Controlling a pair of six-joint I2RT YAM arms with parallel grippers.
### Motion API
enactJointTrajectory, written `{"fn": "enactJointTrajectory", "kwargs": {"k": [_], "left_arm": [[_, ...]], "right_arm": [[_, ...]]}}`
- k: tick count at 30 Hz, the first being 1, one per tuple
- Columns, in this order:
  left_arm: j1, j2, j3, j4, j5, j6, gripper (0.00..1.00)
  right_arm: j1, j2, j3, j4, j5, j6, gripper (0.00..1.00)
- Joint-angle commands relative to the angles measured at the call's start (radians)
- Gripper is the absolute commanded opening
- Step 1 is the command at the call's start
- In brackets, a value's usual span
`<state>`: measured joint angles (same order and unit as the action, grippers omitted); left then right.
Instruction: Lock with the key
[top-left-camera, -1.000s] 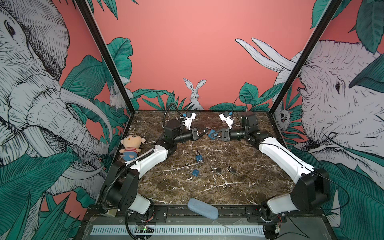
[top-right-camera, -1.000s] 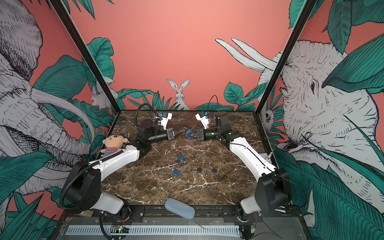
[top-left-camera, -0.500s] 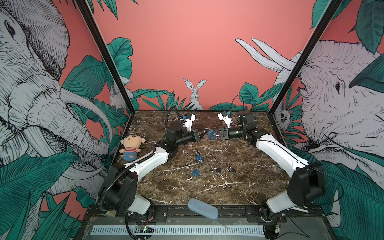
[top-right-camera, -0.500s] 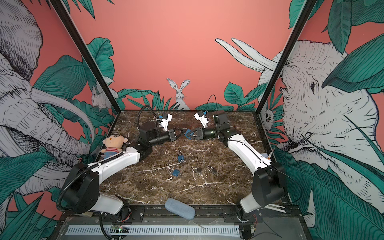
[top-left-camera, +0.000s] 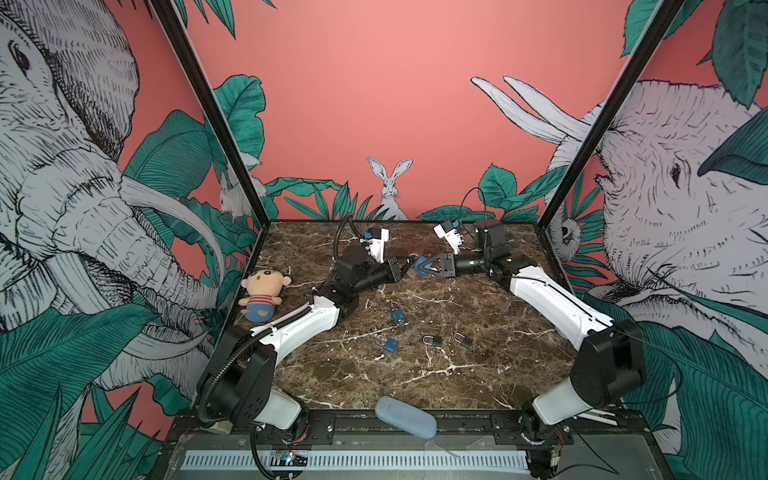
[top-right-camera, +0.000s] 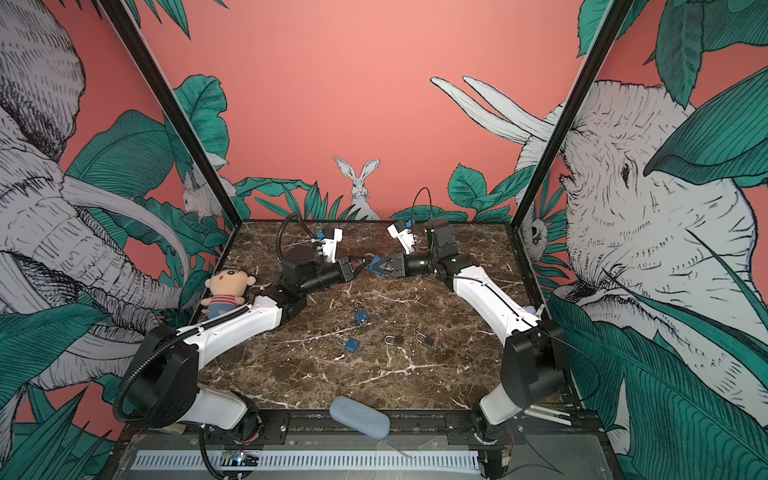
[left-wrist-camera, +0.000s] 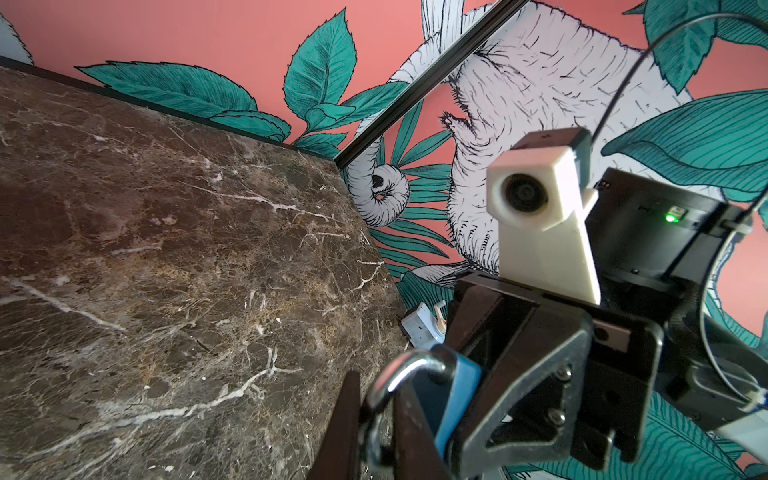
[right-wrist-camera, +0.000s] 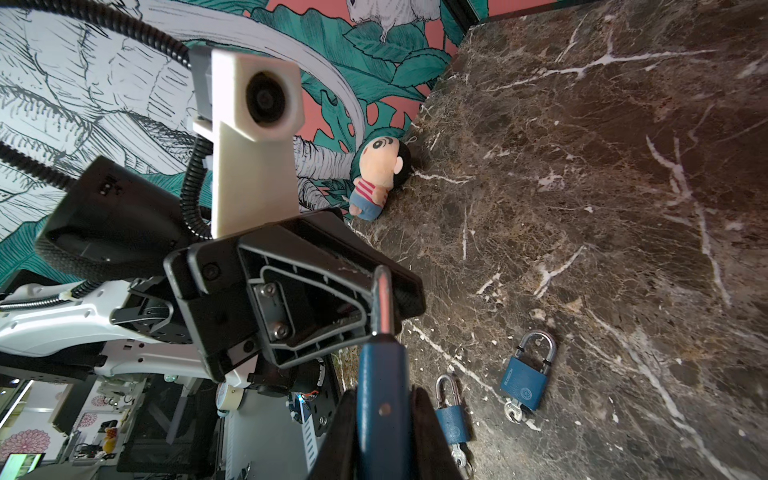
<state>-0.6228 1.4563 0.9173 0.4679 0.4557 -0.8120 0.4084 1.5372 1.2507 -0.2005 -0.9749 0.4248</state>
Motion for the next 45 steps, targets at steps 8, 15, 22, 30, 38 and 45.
{"fn": "enactJointTrajectory", "kwargs": {"k": [8, 15, 22, 30, 38, 45], "left_arm": [[-0.084, 0.026, 0.083, 0.021, 0.269, 0.026, 0.00], [-0.025, 0.006, 0.131, -0.057, 0.238, 0.082, 0.00], [-0.004, -0.014, 0.187, -0.174, 0.245, 0.161, 0.00], [0.017, 0.000, 0.229, -0.181, 0.247, 0.164, 0.00], [0.027, 0.012, 0.288, -0.178, 0.256, 0.157, 0.00], [0.030, 0.028, 0.318, -0.166, 0.263, 0.138, 0.00]], "right_arm": [[0.062, -0.099, -0.097, 0.225, 0.082, -0.023, 0.08], [0.024, -0.149, -0.170, 0.310, 0.072, 0.037, 0.41], [-0.045, -0.228, -0.270, 0.418, 0.037, 0.124, 0.53], [-0.078, -0.290, -0.325, 0.461, 0.000, 0.173, 0.56], [-0.131, -0.305, -0.418, 0.617, -0.038, 0.283, 0.57], [-0.145, -0.264, -0.442, 0.765, -0.086, 0.385, 0.56]]}}
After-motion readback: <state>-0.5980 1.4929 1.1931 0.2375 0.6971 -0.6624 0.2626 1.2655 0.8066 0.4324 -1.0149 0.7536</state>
